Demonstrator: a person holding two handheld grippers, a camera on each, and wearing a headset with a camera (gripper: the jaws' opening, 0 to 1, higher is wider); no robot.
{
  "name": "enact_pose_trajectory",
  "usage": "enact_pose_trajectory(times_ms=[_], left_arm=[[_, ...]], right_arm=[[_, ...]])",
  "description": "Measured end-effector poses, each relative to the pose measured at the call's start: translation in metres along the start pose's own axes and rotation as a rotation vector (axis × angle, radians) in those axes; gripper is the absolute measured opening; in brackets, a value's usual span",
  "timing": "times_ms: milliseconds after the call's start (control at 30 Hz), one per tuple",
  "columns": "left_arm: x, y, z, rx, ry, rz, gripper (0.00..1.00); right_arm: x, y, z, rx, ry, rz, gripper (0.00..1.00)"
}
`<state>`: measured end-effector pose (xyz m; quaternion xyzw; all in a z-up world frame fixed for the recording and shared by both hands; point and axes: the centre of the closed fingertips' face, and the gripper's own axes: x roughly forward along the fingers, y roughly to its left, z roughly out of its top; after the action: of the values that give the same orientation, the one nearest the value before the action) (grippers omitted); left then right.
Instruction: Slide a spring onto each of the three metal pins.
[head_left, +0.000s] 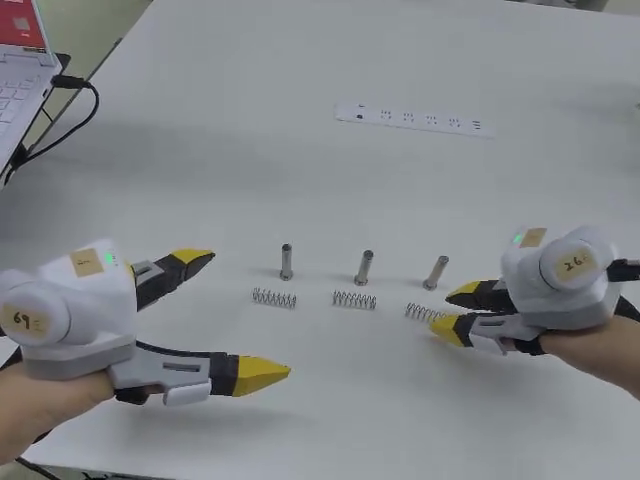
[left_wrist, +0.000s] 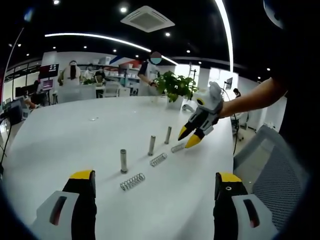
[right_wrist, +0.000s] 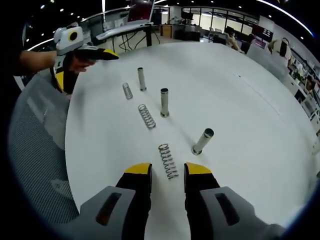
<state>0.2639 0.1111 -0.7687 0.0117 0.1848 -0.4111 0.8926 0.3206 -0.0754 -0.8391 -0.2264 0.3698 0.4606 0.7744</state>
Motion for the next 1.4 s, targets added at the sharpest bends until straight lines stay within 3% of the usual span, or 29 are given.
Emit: enact_pose_trajectory(times_ms=[833, 1400], left_arm=[[-0.005, 0.002, -0.004, -0.008, 0.004, 0.015, 0.96], [-0.002, -0.004, 0.001, 0.001, -0.002, -0.001, 0.96]], right_arm=[[0.015, 0.006, -0.009, -0.079, 0.095, 0.036, 0.1], [0.002, 0.009, 0.001, -0.101, 0.068, 0.033, 0.08]])
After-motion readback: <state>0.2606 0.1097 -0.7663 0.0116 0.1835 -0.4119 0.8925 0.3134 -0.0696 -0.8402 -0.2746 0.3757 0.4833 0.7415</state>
